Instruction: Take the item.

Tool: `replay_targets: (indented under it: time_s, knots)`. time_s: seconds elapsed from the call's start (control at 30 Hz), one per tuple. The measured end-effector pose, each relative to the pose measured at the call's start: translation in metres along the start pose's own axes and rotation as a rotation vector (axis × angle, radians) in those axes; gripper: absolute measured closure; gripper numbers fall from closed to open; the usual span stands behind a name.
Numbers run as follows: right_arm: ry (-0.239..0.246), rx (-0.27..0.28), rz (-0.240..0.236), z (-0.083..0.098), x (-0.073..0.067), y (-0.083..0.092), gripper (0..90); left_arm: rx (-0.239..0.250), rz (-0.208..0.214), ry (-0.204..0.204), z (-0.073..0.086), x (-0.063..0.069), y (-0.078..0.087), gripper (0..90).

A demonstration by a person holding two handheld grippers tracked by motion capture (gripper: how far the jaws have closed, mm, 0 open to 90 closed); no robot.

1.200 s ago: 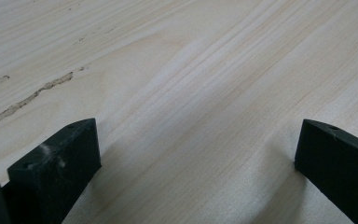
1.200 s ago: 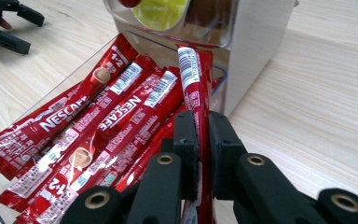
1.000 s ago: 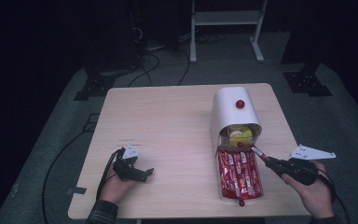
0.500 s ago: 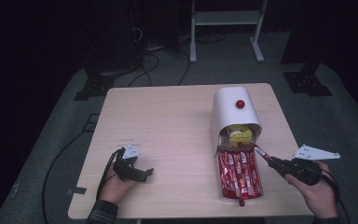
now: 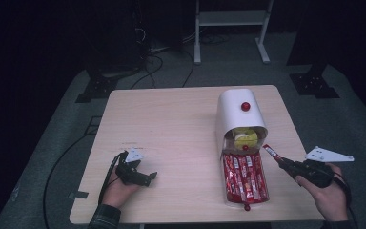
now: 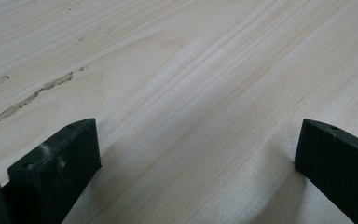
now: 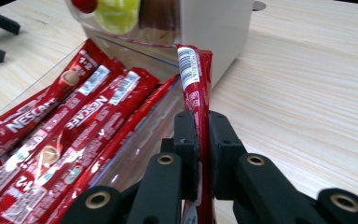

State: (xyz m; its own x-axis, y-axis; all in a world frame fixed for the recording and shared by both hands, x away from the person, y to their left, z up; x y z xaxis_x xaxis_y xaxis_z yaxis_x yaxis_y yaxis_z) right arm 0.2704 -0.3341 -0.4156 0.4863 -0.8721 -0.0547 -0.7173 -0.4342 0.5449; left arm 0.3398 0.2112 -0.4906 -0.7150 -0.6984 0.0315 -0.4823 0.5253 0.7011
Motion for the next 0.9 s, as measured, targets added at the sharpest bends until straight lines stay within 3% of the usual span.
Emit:
replay_targets:
  time_s: [0.37,0.9]
  knots:
    - [-0.039,0.005,0.046,0.004,0.016,-0.008,82.7,0.000,0.000,0.000,0.000,0.000,0.000,0.0]
    - [-0.060,-0.022,0.078,0.011,0.025,-0.034,82.6,0.004,-0.001,0.000,0.000,0.000,0.000,0.0]
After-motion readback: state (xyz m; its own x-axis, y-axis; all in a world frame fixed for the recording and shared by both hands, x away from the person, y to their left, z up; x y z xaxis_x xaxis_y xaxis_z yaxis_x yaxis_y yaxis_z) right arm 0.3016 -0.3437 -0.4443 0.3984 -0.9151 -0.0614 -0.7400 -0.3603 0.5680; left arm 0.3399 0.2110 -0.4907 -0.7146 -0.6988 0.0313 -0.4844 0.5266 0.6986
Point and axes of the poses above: each handheld gripper's, and its own axes: y roughly backward along the jaws, z roughly out of its underside, x roughly to its right, the point moved 1 cm from there along -y, roughly forward along the jaws, and after that the axes turned 4 degrees about z, right-handed, at the moved point
